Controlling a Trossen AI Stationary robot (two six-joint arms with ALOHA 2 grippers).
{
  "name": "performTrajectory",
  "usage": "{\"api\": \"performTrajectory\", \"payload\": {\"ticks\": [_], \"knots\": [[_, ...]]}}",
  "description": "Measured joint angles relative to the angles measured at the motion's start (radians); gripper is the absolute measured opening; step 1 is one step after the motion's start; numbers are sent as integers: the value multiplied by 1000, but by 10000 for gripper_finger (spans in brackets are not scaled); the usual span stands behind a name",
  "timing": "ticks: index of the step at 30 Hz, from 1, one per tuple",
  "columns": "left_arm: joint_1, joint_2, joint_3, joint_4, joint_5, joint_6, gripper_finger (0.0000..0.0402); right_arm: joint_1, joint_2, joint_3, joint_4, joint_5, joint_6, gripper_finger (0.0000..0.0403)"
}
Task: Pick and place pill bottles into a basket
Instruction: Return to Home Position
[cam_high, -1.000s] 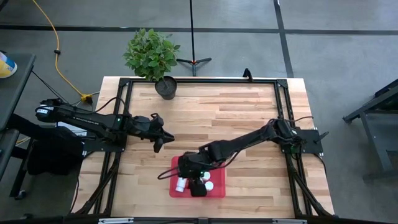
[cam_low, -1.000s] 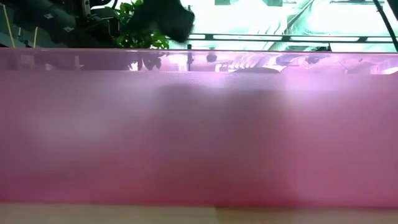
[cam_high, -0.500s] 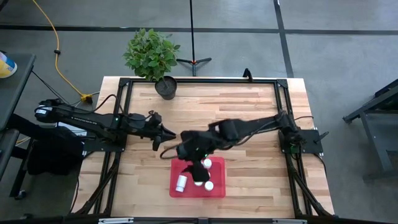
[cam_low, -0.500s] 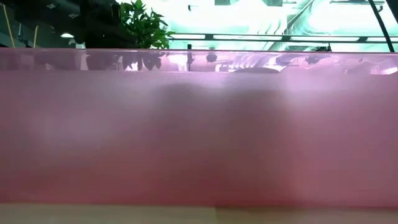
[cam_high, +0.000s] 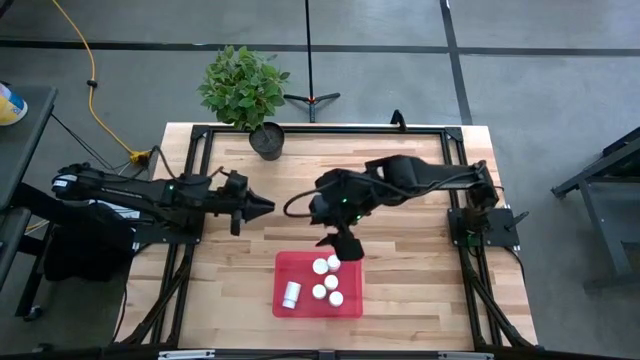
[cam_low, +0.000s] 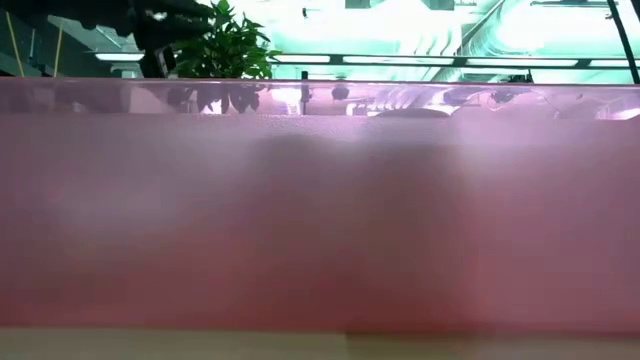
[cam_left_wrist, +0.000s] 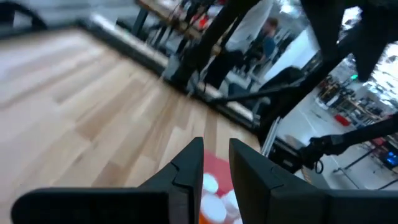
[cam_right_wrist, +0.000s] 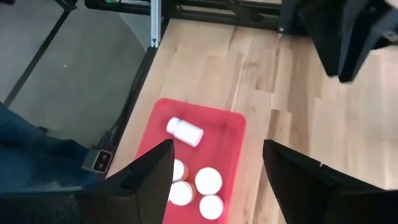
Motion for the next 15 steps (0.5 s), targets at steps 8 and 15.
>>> {"api": "performTrajectory", "payload": {"ticks": [8,15], "knots": [[0,-112,0,-12,8,169,111,-42,-56,0,-86,-37,-101,236],[0,-228,0,-111,-47,238,111,-115,-125,-4,-124,-232,-198,236]]}}
